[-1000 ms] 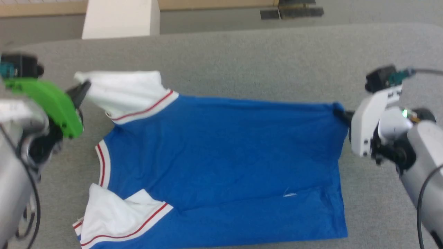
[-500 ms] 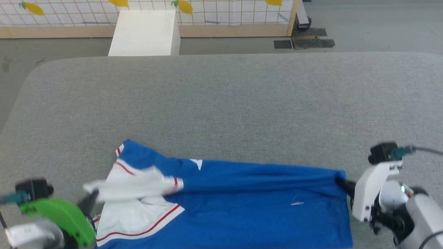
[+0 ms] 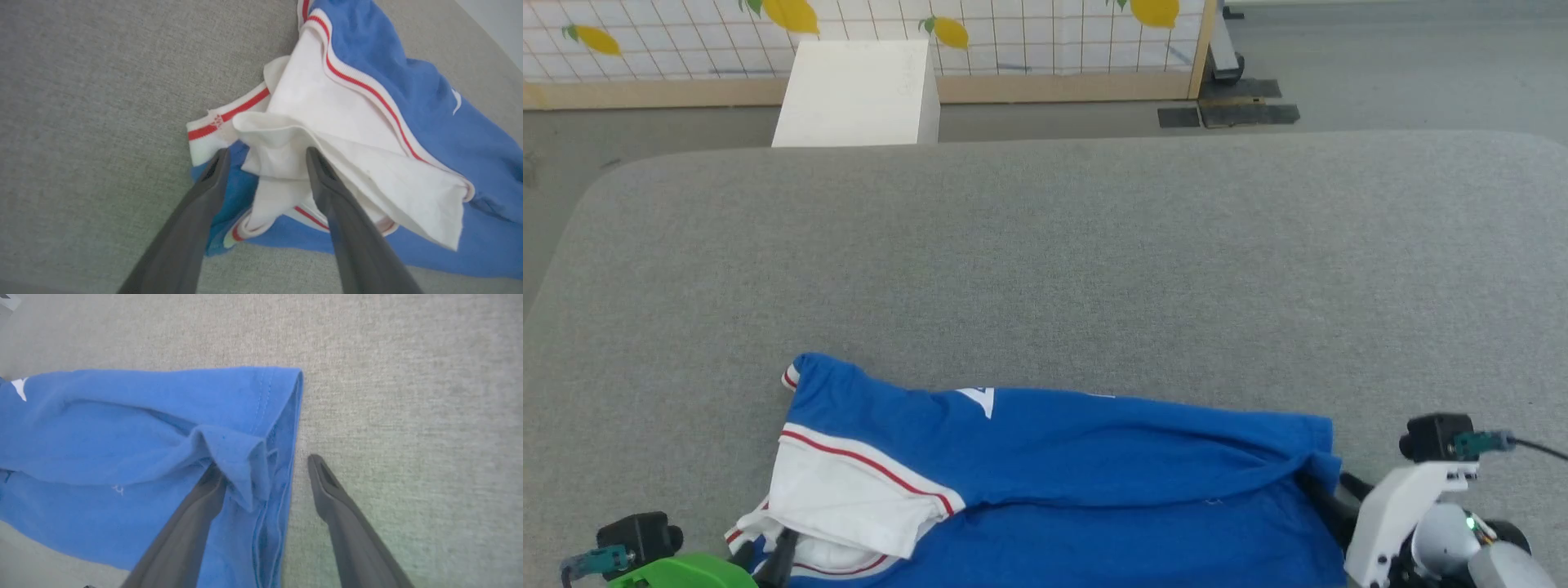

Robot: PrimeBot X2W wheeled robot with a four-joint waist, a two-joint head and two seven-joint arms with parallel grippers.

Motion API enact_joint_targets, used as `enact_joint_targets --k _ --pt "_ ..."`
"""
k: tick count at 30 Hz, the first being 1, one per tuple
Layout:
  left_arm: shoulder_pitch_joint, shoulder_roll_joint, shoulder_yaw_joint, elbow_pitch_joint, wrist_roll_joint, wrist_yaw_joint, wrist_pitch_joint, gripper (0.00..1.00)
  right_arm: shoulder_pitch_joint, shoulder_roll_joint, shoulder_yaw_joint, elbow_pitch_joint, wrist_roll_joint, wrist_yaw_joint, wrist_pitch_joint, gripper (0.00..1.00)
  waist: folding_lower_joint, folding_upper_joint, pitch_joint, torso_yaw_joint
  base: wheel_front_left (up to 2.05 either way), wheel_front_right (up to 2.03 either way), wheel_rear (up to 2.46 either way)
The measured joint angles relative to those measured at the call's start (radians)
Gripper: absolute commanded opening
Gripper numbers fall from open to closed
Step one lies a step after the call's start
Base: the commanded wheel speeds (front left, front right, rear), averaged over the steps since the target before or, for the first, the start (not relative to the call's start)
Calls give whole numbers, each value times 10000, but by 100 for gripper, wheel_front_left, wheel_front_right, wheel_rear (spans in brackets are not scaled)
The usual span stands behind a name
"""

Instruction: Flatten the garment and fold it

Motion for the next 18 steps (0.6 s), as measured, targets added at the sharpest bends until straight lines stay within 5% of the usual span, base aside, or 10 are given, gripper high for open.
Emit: enact_joint_targets --k 9,18 --pt "-225 -15 311 -606 1250 811 -1329 100 1575 244 -995 -2583 -782 -4 -127 100 0 0 -380 -10 0 0 0" --pt "-1045 -19 596 -1398 3398 1275 -1732 100 2152 454 -2838 -4544 -1120 -6 2044 100 0 0 -582 108 0 0 0"
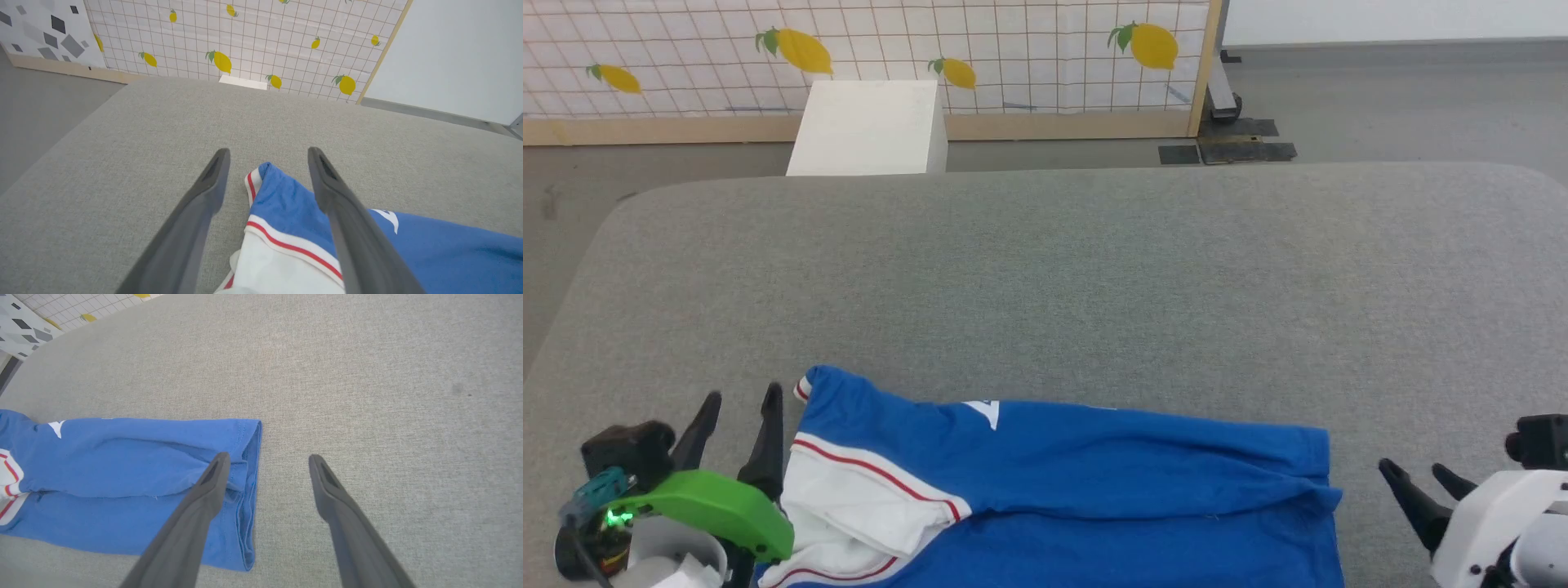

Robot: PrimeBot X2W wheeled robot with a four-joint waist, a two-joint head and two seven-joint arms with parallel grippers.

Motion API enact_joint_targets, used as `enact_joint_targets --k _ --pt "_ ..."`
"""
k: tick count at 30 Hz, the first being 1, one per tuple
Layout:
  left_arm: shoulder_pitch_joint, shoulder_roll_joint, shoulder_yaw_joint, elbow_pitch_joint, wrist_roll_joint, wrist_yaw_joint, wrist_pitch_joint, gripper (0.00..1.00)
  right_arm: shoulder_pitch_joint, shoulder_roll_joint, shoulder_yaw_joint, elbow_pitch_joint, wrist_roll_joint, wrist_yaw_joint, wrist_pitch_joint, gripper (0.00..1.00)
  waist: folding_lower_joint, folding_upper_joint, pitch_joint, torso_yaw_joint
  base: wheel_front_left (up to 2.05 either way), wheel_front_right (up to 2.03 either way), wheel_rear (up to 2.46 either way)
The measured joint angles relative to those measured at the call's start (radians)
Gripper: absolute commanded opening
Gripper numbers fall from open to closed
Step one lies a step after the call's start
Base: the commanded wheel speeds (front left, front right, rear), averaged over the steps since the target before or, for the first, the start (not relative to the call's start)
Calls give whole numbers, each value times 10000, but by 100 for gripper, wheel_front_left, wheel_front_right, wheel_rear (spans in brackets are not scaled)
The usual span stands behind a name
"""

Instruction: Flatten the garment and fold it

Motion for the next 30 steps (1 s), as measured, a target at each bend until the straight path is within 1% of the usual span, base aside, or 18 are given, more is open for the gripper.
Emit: enact_joint_targets --k 3,7,9,12,17,23,30 --pt "-131 -81 107 -291 972 121 -2 100 0 -36 -322 -69 13 0 683 100 0 0 -11 117 0 0 0" --pt "-198 -416 472 -775 2307 123 -15 100 -31 -81 -387 -4 13 2 1313 100 0 0 30 313 0 0 0" --pt "-197 -587 608 -982 2853 98 -15 100 -168 -67 -357 125 19 0 1490 100 0 0 74 405 0 0 0" --pt "-188 -828 729 -1214 3423 -88 -17 100 -578 -44 -215 487 36 0 1639 100 0 0 161 531 0 0 0" --pt "-187 -1124 807 -1386 3992 -360 -15 100 -1290 -4 230 1298 134 0 1822 100 0 0 403 691 0 0 0" --pt "-190 -1296 955 -1419 4334 -570 -17 100 -1517 125 1011 2307 345 0 2272 100 0 0 720 894 0 0 0" --pt "-114 -1429 1191 -1325 4447 -594 -17 100 -1700 174 1444 2941 598 6 2775 100 0 0 890 1025 0 0 0"
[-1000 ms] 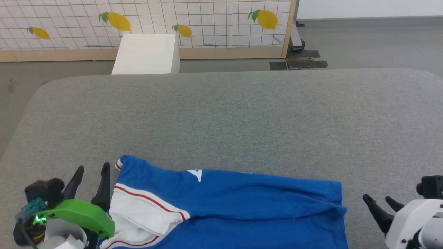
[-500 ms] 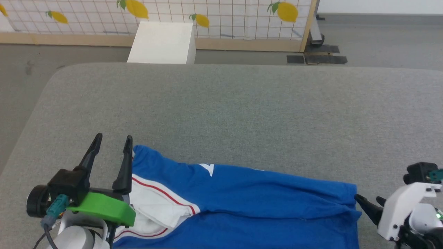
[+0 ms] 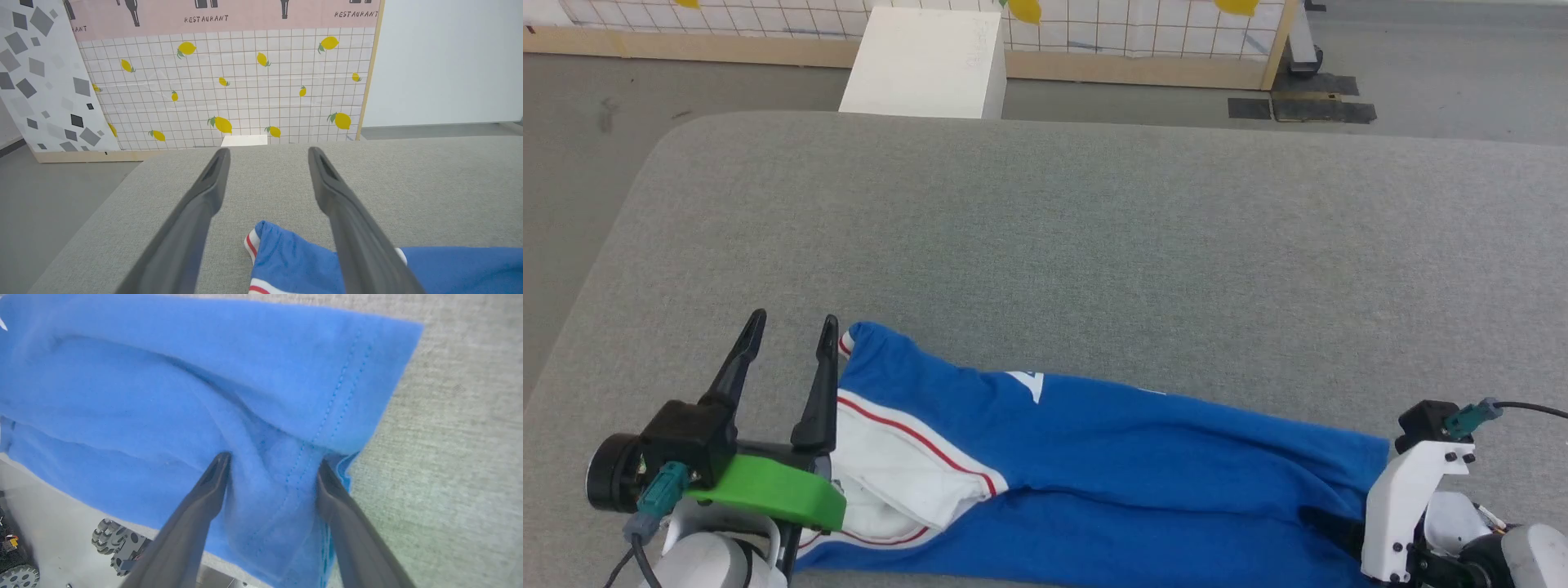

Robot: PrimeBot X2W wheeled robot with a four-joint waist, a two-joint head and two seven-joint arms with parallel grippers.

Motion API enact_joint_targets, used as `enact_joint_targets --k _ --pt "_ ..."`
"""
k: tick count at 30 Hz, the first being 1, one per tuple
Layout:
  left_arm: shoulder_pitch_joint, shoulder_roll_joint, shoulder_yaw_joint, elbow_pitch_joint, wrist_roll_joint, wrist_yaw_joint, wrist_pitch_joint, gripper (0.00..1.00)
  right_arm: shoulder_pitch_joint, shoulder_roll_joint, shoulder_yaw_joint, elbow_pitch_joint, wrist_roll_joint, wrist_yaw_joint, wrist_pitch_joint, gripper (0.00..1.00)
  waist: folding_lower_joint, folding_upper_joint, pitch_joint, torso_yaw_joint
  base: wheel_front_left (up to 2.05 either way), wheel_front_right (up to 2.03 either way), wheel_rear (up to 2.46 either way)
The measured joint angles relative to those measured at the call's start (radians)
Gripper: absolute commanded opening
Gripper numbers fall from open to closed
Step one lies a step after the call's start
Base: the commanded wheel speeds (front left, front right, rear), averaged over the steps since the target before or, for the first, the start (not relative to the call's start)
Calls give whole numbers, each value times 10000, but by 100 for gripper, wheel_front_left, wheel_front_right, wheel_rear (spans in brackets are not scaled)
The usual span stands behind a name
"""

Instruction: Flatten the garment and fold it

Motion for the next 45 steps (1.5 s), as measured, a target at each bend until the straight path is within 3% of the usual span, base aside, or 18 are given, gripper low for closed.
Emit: enact_joint_targets --k 1,2,3,11,20,26,36,40,45 --pt "43 -31 40 27 4 6 0 100 -57 4 27 92 69 -2 40 45 0 0 -3 -2 0 0 0" --pt "83 -38 61 58 6 6 2 100 -97 0 59 155 94 -2 52 9 0 0 -4 -5 0 0 0" --pt "128 -46 86 61 15 6 2 100 -146 -15 107 221 119 -2 73 0 0 0 -8 -10 0 0 0" --pt "382 -42 155 134 19 52 2 100 -345 -163 504 581 393 -6 42 0 0 0 -221 -31 0 0 0" --pt "730 50 297 44 13 336 6 100 -528 -581 447 15 376 -6 -86 0 0 0 -549 -252 0 0 0" --pt "828 86 359 -138 13 460 8 100 -797 -1174 -445 -460 46 -4 270 0 0 0 -548 -570 0 0 0" --pt "952 77 366 -226 -46 539 8 100 -412 -1921 -2968 -802 -336 -4 882 0 0 0 -564 -932 0 0 0" --pt "961 81 401 -259 -46 564 8 100 -397 -1475 -3528 -1147 -48 -6 1162 0 1 0 -534 -1057 0 0 0" --pt "970 79 397 -278 -46 619 8 100 -477 155 -3622 -1532 1902 -6 2171 0 1 0 -619 -1099 0 0 0"
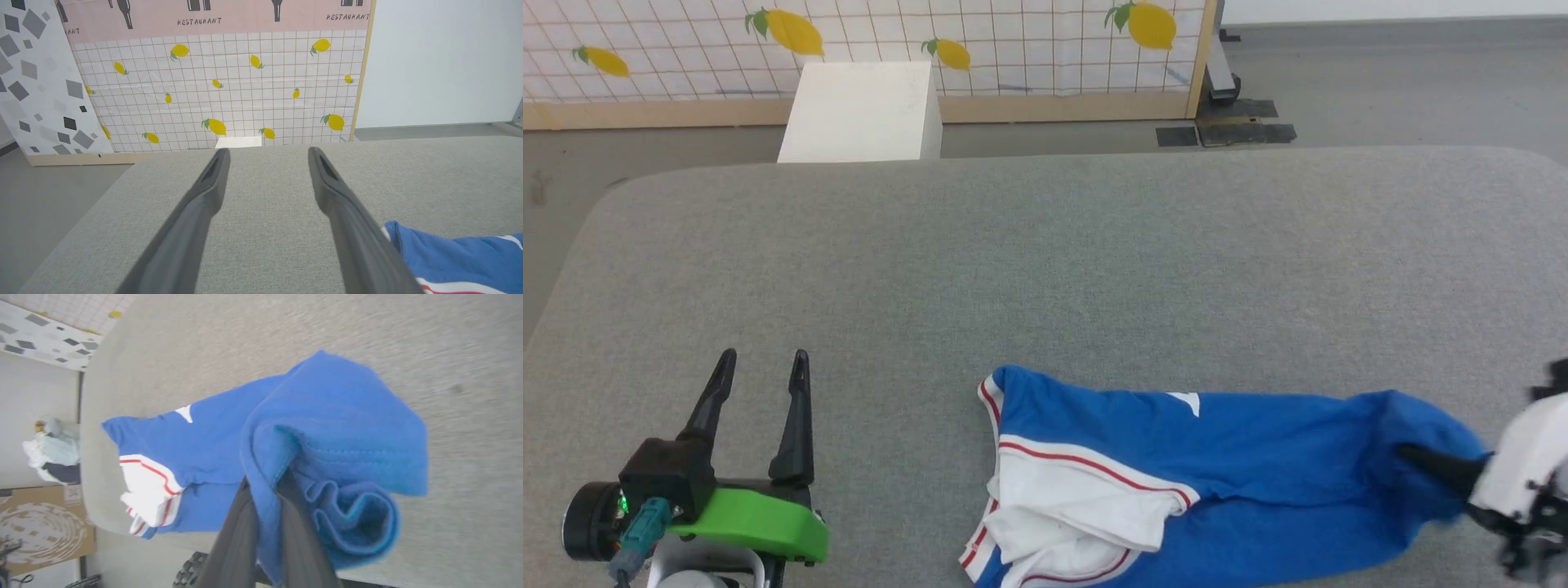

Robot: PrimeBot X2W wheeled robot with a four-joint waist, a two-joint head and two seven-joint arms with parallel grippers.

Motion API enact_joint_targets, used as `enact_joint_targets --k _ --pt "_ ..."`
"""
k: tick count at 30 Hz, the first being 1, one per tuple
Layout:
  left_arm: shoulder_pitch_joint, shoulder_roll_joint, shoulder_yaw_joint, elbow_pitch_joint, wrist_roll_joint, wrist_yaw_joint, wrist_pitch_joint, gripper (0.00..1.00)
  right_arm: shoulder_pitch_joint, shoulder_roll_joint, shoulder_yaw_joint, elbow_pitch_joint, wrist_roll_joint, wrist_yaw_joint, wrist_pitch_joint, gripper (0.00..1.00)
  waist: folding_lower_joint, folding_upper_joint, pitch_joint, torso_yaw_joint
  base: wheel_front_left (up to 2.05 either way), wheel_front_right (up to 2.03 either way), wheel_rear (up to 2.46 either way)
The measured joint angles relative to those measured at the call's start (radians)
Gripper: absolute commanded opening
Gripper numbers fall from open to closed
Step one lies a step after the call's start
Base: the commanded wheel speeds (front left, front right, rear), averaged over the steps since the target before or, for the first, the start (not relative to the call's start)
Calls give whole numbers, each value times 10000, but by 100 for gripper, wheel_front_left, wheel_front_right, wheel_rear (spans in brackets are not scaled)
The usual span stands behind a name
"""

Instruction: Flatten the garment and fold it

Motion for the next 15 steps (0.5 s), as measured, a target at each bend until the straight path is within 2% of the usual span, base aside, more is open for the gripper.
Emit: enact_joint_targets --k 4,9,15 --pt "23 2 -56 6 0 -2 13 100 -77 1035 40 -138 1473 0 805 0 0 0 -112 58 0 0 0" --pt "28 2 -153 40 -2 -15 31 100 -158 1398 449 82 3045 0 1087 0 0 0 -184 220 0 0 0" --pt "-12 2 -226 67 -2 -86 71 100 -414 1415 2813 1078 5072 0 -215 0 0 0 -145 463 0 0 0"
